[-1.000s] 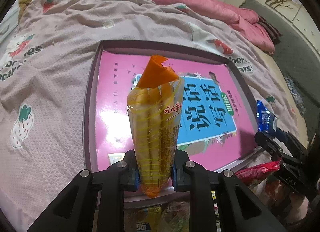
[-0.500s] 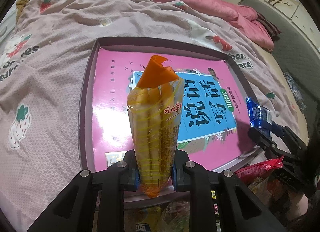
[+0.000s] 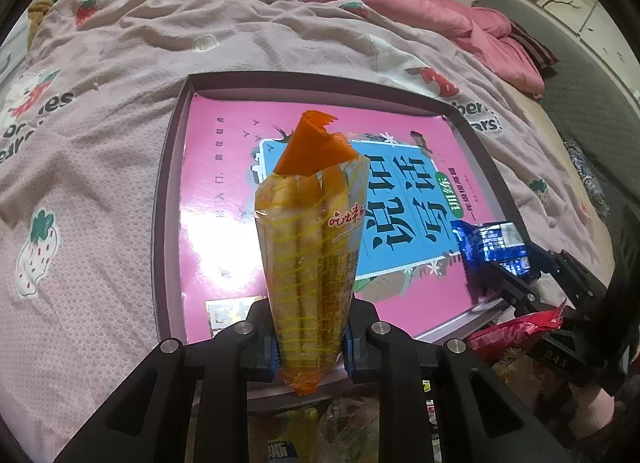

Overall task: Organize snacks
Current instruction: 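Carry the wafer bag and blue biscuit pack over the tray with both tools, then lower the wafer bag into the tray and open left tool while right tool releases biscuit pack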

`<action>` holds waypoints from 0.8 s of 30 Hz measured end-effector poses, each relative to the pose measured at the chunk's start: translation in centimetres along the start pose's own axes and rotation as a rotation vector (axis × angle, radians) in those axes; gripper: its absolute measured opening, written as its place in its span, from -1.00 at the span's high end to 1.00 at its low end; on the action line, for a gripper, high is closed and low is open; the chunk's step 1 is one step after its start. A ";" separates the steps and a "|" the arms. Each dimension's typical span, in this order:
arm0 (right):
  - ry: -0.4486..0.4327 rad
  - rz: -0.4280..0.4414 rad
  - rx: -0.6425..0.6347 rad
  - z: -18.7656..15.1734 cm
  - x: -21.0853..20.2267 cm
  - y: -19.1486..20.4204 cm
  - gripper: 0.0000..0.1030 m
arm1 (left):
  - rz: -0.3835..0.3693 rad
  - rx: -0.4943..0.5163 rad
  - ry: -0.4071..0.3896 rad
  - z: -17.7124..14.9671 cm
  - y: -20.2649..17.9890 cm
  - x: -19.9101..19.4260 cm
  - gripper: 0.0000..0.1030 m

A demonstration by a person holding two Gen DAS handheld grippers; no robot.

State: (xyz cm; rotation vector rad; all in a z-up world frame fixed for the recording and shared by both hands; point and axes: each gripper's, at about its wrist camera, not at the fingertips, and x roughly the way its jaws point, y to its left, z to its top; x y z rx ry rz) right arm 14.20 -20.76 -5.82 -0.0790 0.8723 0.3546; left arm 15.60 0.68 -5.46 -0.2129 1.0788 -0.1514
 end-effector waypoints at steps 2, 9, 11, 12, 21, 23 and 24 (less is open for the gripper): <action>0.000 0.001 0.007 0.0 0.0 -0.1 -0.30 | -0.004 0.001 0.002 0.0 -0.1 -0.1 0.55; -0.015 -0.020 0.002 0.0 -0.4 -0.2 -0.29 | -0.011 -0.003 -0.004 -0.2 0.0 -0.8 0.32; -0.018 -0.026 0.009 0.1 -0.5 -0.4 -0.29 | -0.012 -0.008 -0.004 -0.2 0.1 -0.9 0.31; -0.020 -0.025 0.013 0.1 -0.6 -0.6 -0.29 | -0.012 -0.007 -0.004 -0.2 0.1 -0.9 0.31; -0.039 -0.026 0.048 0.3 -1.2 -1.3 -0.29 | -0.018 -0.015 -0.032 -0.1 0.3 -1.9 0.04; -0.045 -0.029 0.048 0.3 -1.3 -1.4 -0.29 | -0.016 -0.018 -0.038 0.0 0.5 -2.1 0.03; -0.049 -0.029 0.049 0.3 -1.4 -1.4 -0.29 | -0.013 -0.020 -0.040 0.0 0.6 -2.1 0.02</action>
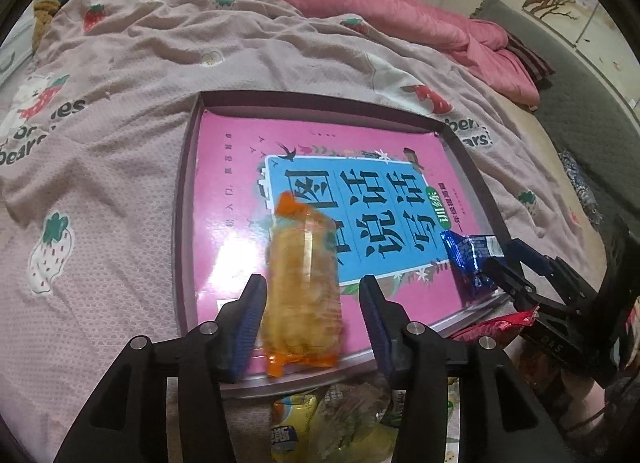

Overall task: Organize snacks
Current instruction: 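Lower the wafer bag into the tray and open left tool while right tool releases biscuit pack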

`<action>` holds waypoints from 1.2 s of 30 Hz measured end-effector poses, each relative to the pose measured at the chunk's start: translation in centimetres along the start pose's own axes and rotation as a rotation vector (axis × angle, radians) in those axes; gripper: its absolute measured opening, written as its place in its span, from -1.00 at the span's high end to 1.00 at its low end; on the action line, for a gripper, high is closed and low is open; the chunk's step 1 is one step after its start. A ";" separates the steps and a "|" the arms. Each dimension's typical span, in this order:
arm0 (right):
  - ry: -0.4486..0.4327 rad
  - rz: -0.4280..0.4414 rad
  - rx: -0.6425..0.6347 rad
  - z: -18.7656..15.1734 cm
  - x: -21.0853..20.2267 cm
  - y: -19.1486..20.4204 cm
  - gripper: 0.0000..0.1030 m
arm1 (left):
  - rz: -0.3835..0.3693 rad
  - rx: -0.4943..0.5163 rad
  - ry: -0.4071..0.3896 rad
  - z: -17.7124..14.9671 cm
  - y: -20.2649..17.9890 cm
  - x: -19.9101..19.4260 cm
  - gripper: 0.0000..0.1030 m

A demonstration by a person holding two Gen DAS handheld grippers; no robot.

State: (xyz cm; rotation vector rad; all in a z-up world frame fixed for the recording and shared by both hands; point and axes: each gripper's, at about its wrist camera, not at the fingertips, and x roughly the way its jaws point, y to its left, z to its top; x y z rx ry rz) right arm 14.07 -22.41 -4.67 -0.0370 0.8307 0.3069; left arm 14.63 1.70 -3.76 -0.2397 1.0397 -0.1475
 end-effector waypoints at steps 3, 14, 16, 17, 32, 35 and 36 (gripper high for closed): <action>-0.010 0.002 0.009 0.0 -0.3 -0.1 -0.29 | 0.019 -0.002 -0.009 0.1 0.3 -0.3 -0.01; -0.062 0.038 0.038 0.4 -1.7 -0.2 -0.33 | 0.008 -0.026 -0.043 0.4 1.3 -2.1 -0.15; -0.070 0.040 0.038 0.4 -1.9 -0.2 -0.34 | 0.007 -0.025 -0.052 0.4 1.2 -2.5 -0.17; -0.075 0.042 0.039 0.5 -2.1 -0.1 -0.35 | 0.010 -0.023 -0.058 0.4 1.2 -2.7 -0.20; -0.131 0.067 0.020 0.4 -4.2 0.7 -0.39 | 0.024 -0.019 -0.109 -0.1 1.5 -5.6 -0.31; -0.141 0.071 0.018 0.3 -4.7 0.8 -0.40 | 0.031 -0.016 -0.115 -0.3 1.6 -6.0 -0.31; -0.143 0.072 0.017 0.3 -4.8 0.8 -0.40 | 0.032 -0.016 -0.116 -0.3 1.7 -6.2 -0.31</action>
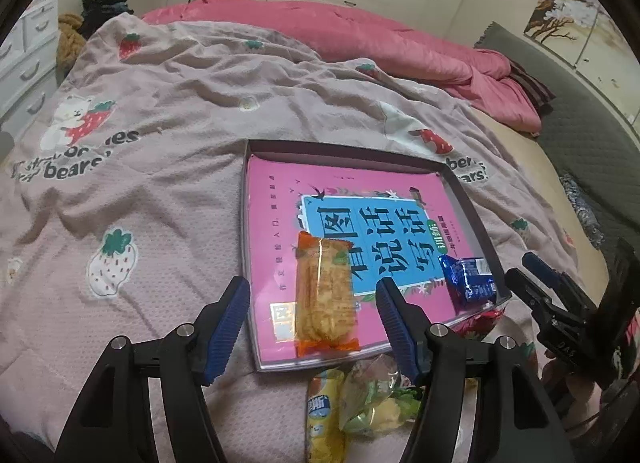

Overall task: Organize snacks
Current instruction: 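Lower the wafer bag into the tray and open left tool while right tool releases biscuit pack, then grasp the yellow chip bag with left tool while right tool grasps red candy stick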

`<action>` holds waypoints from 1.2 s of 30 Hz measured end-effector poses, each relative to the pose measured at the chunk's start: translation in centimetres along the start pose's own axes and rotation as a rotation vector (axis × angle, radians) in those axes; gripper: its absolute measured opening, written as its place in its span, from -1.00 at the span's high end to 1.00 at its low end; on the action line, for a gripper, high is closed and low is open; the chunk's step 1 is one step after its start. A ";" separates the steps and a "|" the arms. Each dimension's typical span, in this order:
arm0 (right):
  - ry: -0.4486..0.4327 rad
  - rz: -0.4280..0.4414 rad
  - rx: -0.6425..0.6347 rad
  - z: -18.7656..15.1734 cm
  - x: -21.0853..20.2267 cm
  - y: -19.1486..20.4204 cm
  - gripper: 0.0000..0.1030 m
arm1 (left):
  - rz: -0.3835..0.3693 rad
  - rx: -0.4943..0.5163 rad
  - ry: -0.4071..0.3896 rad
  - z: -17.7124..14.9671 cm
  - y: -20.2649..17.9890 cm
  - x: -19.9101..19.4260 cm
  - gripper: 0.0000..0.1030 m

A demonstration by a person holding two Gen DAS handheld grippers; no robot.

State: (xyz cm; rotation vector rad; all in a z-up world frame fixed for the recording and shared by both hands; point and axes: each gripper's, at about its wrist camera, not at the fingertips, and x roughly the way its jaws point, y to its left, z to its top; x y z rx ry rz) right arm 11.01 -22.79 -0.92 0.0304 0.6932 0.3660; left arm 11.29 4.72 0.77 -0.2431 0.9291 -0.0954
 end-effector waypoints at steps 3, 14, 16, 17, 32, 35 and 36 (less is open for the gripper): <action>-0.006 0.006 -0.003 0.0 -0.4 0.3 -0.40 | -0.002 0.002 -0.006 -0.1 0.0 -0.4 -0.31; -0.024 0.036 -0.015 -0.5 -2.3 1.8 -0.41 | 0.005 0.023 -0.021 -1.0 -0.1 -2.0 -0.31; -0.026 0.041 -0.019 -0.5 -2.6 2.1 -0.41 | 0.006 0.024 -0.018 -1.3 0.0 -2.1 -0.31; -0.028 0.043 -0.023 -0.6 -2.7 2.3 -0.41 | 0.006 0.025 -0.015 -1.4 0.0 -2.2 -0.31; -0.010 0.066 -0.072 -1.3 -3.3 4.6 -0.41 | 0.036 0.034 0.093 -4.8 1.8 -2.2 -0.31; -0.005 0.068 -0.083 -1.5 -3.3 5.0 -0.41 | 0.038 0.027 0.113 -5.3 2.1 -2.1 -0.31; -0.003 0.068 -0.085 -1.6 -3.4 5.1 -0.41 | 0.035 0.025 0.121 -5.4 2.2 -2.0 -0.31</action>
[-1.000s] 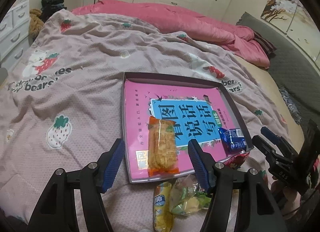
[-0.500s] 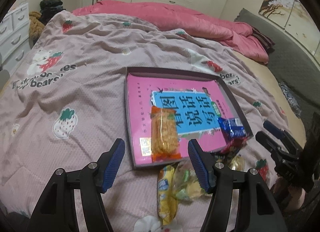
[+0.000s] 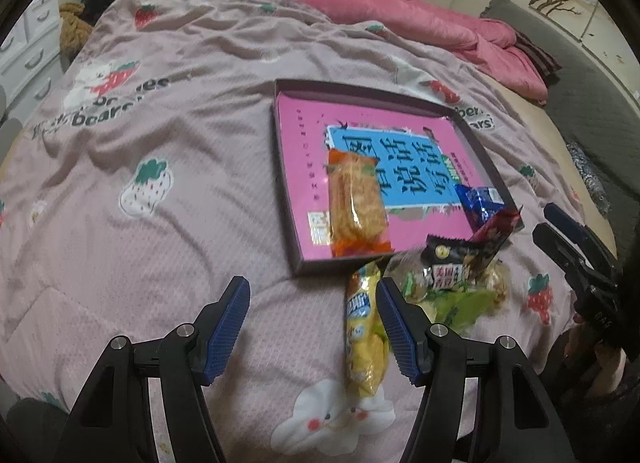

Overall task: Organize snacks
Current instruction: 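Grasp the yellow chip bag with left tool while right tool grasps red candy stick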

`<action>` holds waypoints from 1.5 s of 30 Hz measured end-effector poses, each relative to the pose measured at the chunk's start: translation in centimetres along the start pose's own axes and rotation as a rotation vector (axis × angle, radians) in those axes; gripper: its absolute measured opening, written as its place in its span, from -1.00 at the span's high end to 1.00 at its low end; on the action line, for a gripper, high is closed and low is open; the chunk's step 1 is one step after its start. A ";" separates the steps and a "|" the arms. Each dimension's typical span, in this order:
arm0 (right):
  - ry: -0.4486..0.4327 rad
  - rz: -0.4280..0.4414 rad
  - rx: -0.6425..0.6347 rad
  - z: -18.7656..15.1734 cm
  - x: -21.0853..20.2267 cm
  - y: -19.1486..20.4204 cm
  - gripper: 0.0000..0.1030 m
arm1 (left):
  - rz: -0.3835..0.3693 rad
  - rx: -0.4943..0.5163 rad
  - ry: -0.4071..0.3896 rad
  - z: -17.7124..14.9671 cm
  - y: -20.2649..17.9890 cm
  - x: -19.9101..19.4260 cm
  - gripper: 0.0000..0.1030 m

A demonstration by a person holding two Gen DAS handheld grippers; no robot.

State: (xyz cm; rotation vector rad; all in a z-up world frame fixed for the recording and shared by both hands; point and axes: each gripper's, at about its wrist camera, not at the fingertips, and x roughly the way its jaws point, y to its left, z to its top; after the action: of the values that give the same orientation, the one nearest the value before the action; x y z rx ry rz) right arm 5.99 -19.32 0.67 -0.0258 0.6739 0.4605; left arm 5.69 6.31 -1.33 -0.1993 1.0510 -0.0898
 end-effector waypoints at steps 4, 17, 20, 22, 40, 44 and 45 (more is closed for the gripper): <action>0.008 0.006 -0.013 -0.2 0.0 0.5 -0.41 | -0.009 -0.002 0.026 -0.5 0.0 0.3 -0.31; 0.048 0.041 -0.100 -1.3 0.8 3.4 -0.41 | -0.046 0.007 0.078 -1.4 -0.5 2.3 -0.31; 0.059 0.038 -0.119 -1.5 1.1 3.9 -0.41 | -0.051 0.012 0.088 -1.5 -0.7 2.8 -0.30; 0.065 0.035 -0.121 -1.6 1.3 3.9 -0.41 | -0.050 0.021 0.097 -1.6 -1.0 3.2 -0.30; 0.099 0.055 -0.089 -1.7 3.7 3.3 -0.14 | -0.112 0.002 0.139 -1.2 -1.8 5.5 -0.20; 0.082 0.065 -0.078 -1.3 4.0 3.2 0.03 | -0.112 0.008 0.136 -1.1 -2.3 5.9 -0.18; 0.078 0.069 -0.073 -1.2 4.1 3.2 0.05 | -0.114 0.005 0.136 -1.0 -2.3 6.0 -0.18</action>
State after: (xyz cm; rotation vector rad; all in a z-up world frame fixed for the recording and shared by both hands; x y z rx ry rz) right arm 6.78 -14.97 -2.36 -0.0901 0.7358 0.5526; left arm 7.83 2.93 -6.42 -0.2513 1.1748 -0.2109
